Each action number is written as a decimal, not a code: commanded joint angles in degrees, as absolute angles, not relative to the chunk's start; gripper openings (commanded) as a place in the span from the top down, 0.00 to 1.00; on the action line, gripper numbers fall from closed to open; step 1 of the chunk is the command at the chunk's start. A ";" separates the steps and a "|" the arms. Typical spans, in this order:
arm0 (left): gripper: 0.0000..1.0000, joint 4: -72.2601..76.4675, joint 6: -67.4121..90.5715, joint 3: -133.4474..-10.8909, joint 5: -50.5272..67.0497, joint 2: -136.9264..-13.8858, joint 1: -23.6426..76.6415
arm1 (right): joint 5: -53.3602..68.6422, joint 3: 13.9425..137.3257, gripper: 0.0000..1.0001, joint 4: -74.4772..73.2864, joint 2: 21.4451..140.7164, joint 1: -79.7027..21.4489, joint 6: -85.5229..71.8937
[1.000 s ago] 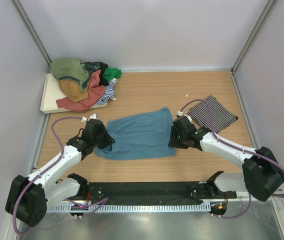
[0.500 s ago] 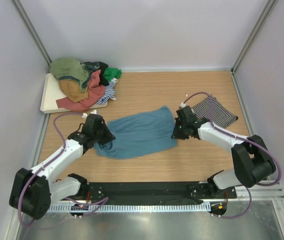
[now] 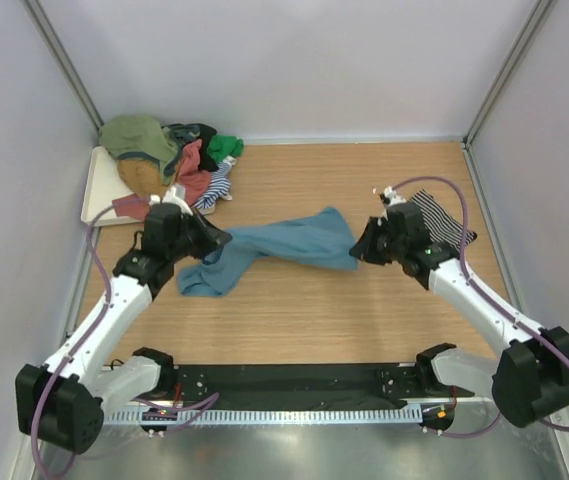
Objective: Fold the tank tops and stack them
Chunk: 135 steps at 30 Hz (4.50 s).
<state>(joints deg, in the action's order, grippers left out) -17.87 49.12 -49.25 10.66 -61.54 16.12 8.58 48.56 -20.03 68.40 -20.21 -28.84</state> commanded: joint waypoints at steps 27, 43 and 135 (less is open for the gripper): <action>1.00 -13.97 51.59 -24.61 13.62 -51.77 20.65 | 13.98 33.75 0.53 -17.93 68.72 -21.09 -30.23; 1.00 -14.85 50.89 -25.66 13.80 -52.47 20.65 | 14.59 32.61 0.99 -17.40 67.00 -26.63 -31.99; 1.00 -18.54 43.77 -43.24 15.03 -66.27 8.61 | -13.79 49.04 0.59 -10.37 92.19 -74.53 -36.65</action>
